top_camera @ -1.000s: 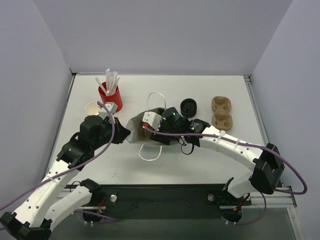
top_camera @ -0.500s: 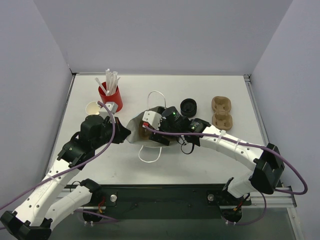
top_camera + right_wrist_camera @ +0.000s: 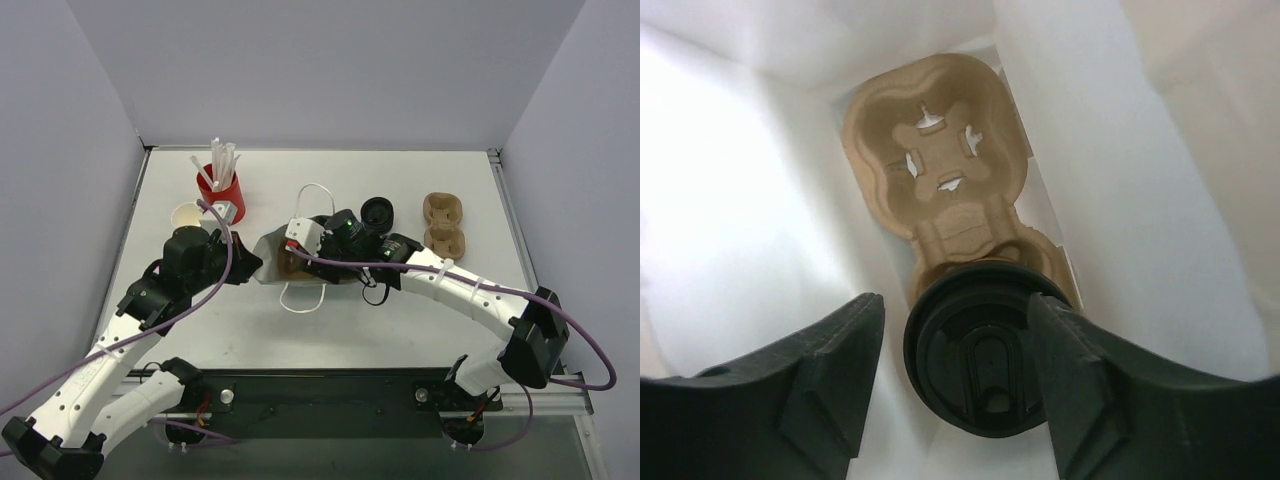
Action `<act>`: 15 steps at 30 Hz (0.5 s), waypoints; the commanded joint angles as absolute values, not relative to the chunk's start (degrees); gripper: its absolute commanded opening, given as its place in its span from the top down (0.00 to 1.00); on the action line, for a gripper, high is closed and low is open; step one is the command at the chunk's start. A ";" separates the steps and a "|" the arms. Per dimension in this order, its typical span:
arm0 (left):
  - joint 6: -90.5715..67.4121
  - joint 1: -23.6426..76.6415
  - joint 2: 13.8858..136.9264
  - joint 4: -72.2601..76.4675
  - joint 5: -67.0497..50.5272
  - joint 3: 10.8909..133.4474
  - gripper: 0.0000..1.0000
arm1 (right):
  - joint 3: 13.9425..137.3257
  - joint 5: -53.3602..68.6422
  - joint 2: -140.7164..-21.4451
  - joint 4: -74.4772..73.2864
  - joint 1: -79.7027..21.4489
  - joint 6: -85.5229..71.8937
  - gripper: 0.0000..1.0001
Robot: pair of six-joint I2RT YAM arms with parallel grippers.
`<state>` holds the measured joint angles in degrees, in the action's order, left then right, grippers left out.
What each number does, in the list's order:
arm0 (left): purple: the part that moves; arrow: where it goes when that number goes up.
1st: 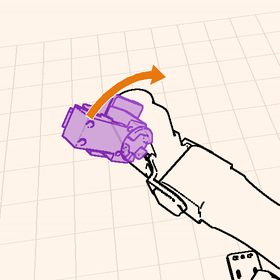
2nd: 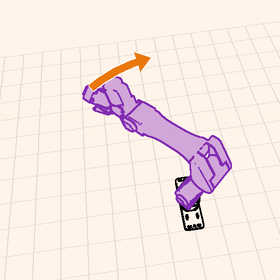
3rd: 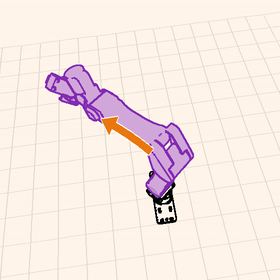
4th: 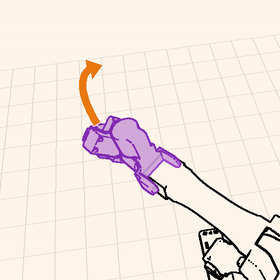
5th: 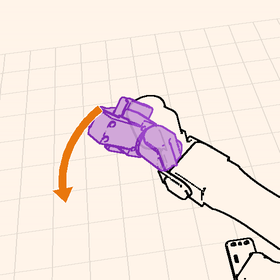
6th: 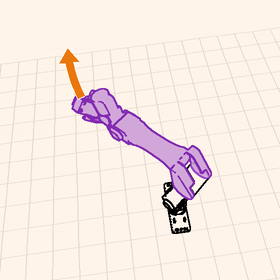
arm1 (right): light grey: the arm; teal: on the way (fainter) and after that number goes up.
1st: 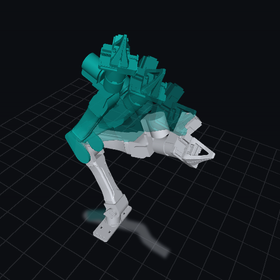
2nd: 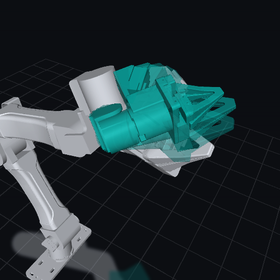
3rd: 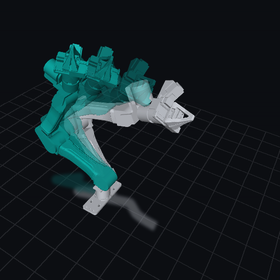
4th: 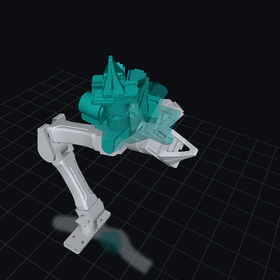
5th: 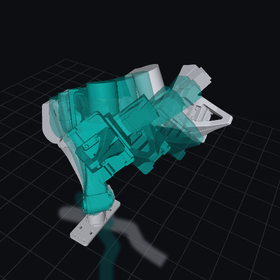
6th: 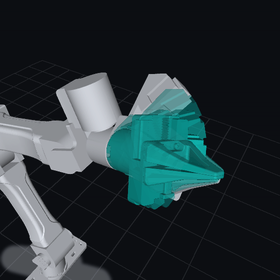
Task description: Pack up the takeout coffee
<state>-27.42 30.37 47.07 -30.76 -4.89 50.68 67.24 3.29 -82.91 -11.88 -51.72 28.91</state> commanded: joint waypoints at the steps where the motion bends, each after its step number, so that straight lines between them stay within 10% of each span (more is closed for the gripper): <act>1: -26.81 30.15 47.81 -32.26 -3.52 52.91 1.00 | 70.93 5.01 -81.04 -13.27 -51.42 28.21 0.45; 15: -28.38 30.15 51.84 -37.42 -2.29 59.14 1.00 | 74.27 5.27 -79.10 -15.29 -51.42 24.18 0.53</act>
